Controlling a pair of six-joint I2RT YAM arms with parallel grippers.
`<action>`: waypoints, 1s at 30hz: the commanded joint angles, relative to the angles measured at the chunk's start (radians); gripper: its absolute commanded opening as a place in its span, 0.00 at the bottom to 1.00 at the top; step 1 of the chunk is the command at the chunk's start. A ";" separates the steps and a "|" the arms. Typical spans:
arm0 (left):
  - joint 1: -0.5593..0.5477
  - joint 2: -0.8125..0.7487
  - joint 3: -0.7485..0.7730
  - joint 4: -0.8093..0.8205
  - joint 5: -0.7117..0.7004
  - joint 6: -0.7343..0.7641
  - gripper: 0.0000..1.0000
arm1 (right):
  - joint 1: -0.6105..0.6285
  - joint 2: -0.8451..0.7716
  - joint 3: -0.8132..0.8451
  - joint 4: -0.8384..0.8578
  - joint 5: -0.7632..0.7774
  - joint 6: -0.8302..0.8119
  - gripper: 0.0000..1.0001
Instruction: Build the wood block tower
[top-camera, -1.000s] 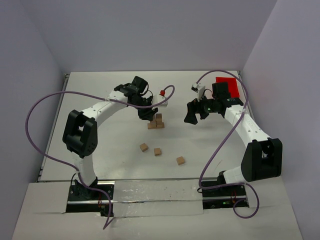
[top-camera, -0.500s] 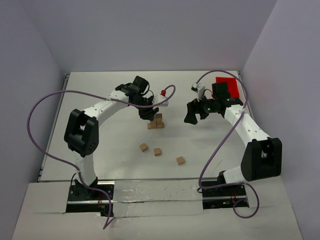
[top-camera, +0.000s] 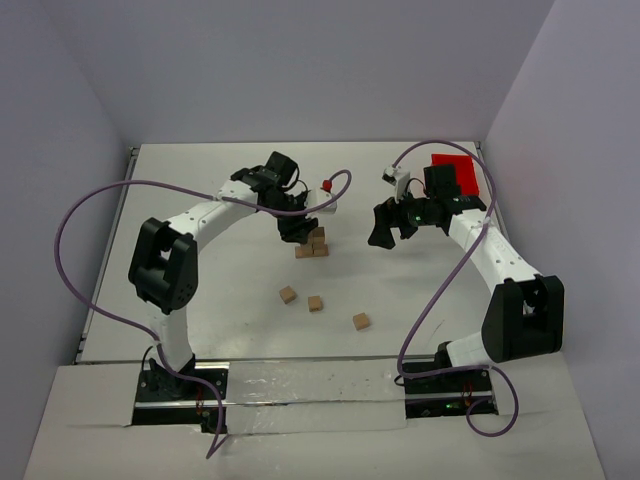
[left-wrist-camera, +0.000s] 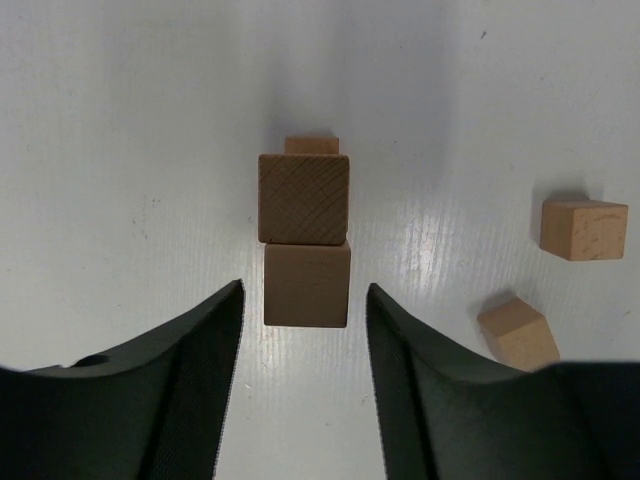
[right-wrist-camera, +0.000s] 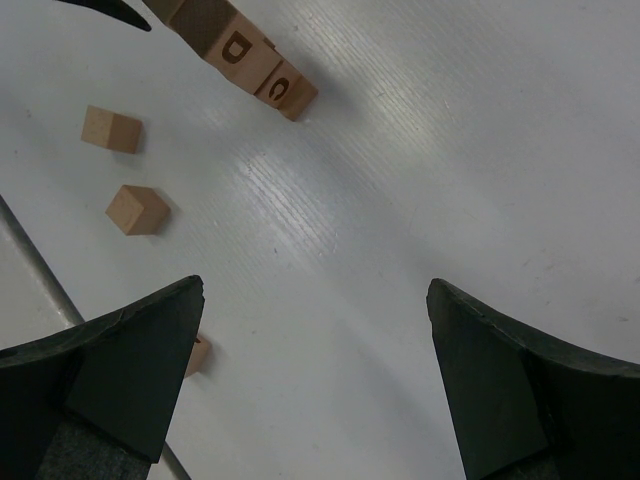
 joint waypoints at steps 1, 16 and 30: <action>-0.002 -0.081 0.004 -0.007 0.027 0.017 0.66 | -0.007 0.000 0.010 0.011 -0.023 -0.003 1.00; 0.057 -0.470 -0.294 -0.176 0.118 0.365 0.69 | -0.006 -0.035 -0.017 -0.015 -0.032 -0.031 1.00; -0.124 -0.359 -0.398 -0.206 0.071 0.617 0.66 | -0.007 0.004 -0.030 -0.027 -0.039 -0.042 1.00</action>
